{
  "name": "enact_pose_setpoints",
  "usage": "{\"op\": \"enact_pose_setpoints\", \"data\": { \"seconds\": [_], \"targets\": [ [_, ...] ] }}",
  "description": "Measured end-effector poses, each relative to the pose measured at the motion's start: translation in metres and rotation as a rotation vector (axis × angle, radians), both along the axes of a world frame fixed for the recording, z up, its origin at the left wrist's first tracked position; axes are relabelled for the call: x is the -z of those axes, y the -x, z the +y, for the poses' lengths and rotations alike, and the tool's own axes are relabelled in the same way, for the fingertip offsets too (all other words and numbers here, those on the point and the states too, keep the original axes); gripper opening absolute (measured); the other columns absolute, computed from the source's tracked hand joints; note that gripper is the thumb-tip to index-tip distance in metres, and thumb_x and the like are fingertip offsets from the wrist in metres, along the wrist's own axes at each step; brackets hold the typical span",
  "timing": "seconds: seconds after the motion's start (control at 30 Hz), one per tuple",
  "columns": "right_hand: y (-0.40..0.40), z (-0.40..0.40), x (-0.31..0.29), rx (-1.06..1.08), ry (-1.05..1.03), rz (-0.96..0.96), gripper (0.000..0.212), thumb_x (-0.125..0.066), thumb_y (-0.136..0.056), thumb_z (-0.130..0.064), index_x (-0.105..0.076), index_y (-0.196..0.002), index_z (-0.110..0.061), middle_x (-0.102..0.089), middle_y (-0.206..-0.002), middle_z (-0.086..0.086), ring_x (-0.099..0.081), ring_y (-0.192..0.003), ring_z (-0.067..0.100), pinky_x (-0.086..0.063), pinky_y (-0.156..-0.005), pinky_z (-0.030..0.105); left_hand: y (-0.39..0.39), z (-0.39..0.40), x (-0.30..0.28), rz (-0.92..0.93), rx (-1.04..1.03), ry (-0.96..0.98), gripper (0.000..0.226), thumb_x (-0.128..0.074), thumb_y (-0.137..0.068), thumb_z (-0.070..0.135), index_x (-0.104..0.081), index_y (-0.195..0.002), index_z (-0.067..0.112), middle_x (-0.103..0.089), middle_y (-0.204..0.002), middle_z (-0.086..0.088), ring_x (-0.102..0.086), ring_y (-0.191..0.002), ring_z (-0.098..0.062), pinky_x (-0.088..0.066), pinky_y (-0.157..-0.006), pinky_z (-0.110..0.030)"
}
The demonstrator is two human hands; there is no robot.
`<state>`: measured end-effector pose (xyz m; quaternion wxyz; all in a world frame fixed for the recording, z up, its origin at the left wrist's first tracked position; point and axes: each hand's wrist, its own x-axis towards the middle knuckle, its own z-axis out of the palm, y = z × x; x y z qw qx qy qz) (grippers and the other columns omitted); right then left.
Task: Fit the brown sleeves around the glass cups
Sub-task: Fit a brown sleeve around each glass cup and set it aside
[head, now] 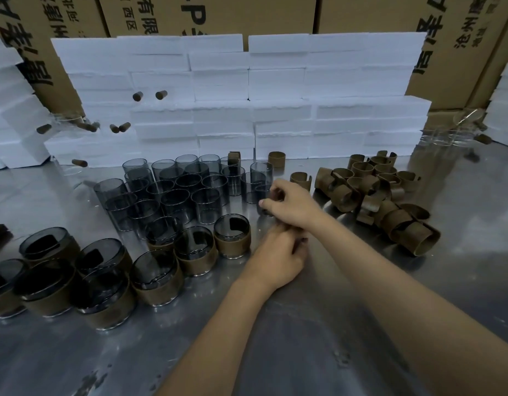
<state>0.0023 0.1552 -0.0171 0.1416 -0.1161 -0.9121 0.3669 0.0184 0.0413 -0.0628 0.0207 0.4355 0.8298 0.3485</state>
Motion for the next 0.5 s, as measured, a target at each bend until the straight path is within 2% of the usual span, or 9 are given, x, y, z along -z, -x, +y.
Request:
{"op": "enact_pose_setpoints", "data": {
  "seconds": [0.07,0.17,0.2,0.27,0.33,0.4,0.5],
  "targets": [
    [-0.016,0.010,0.004,0.097,0.075,0.108,0.025,-0.071,-0.092,-0.032,-0.050,-0.082,-0.023,-0.055,-0.079,-0.010,-0.052,-0.079,0.015,-0.040,-0.067,0.028,0.000,0.001,-0.001,-0.080,-0.042,-0.043,0.024,-0.051,-0.099,0.011,-0.069,-0.116,0.012,-0.065,-0.122,-0.005,-0.058,-0.115,-0.022,-0.048,-0.099,-0.039],
    [-0.042,0.023,0.006,0.245,0.203,0.235,0.028,-0.075,-0.087,-0.040,-0.049,-0.089,-0.029,-0.057,-0.081,-0.011,-0.054,-0.076,0.013,-0.044,-0.074,0.035,-0.002,0.002,-0.005,-0.292,-0.174,-0.225,0.022,-0.048,-0.099,0.004,-0.064,-0.102,0.018,-0.067,-0.098,0.004,-0.063,-0.092,-0.018,-0.050,-0.084,-0.036],
    [-0.052,0.025,0.007,0.265,0.260,0.257,0.030,-0.076,-0.084,-0.041,-0.050,-0.096,-0.034,-0.059,-0.085,-0.013,-0.056,-0.078,0.009,-0.046,-0.074,0.033,-0.002,0.002,-0.007,-0.362,-0.220,-0.309,0.022,-0.048,-0.100,0.003,-0.062,-0.102,0.019,-0.066,-0.099,0.005,-0.064,-0.093,-0.019,-0.052,-0.086,-0.037],
    [-0.069,0.025,0.011,0.260,0.389,0.242,0.049,-0.081,-0.080,-0.042,-0.048,-0.117,-0.041,-0.061,-0.097,-0.012,-0.060,-0.087,0.006,-0.048,-0.079,0.029,-0.001,0.002,-0.011,-0.526,-0.286,-0.467,0.018,-0.049,-0.104,0.009,-0.063,-0.106,0.021,-0.068,-0.109,-0.002,-0.067,-0.099,-0.021,-0.055,-0.092,-0.038],
    [-0.079,0.022,0.017,0.247,0.537,0.176,0.061,-0.083,-0.077,-0.049,-0.053,-0.128,-0.035,-0.067,-0.108,-0.008,-0.064,-0.101,0.010,-0.053,-0.091,0.033,-0.002,0.003,-0.015,-0.740,-0.263,-0.598,0.018,-0.050,-0.107,0.017,-0.066,-0.116,0.016,-0.069,-0.116,-0.009,-0.069,-0.098,-0.019,-0.059,-0.089,-0.037],
    [-0.083,0.015,0.023,0.222,0.659,0.142,0.053,-0.081,-0.076,-0.057,-0.070,-0.119,-0.027,-0.075,-0.109,-0.008,-0.068,-0.107,0.012,-0.054,-0.097,0.035,-0.007,0.006,-0.018,-0.893,-0.183,-0.660,0.027,-0.052,-0.107,0.023,-0.066,-0.123,0.007,-0.071,-0.119,-0.015,-0.072,-0.100,-0.023,-0.061,-0.090,-0.040],
    [-0.083,0.003,0.023,0.213,0.723,0.181,0.041,-0.071,-0.082,-0.067,-0.075,-0.105,-0.033,-0.076,-0.101,-0.018,-0.069,-0.095,-0.005,-0.051,-0.079,0.018,-0.019,0.012,-0.018,-0.977,-0.099,-0.732,0.035,-0.057,-0.104,0.029,-0.061,-0.126,0.002,-0.073,-0.117,-0.019,-0.074,-0.101,-0.029,-0.060,-0.091,-0.043]
  ]
}}
